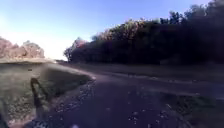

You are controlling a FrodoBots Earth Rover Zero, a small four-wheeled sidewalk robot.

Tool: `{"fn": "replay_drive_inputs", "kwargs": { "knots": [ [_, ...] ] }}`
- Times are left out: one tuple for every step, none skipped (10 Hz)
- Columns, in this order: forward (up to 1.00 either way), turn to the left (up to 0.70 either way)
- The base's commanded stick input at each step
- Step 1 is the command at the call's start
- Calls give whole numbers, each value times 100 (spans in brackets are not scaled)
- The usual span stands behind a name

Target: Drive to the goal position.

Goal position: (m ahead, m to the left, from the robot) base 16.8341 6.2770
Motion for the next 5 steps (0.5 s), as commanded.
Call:
{"fn": "replay_drive_inputs", "kwargs": {
  "knots": [
    [70,0],
    [70,0],
    [70,0],
    [70,0],
    [70,0]
  ]
}}
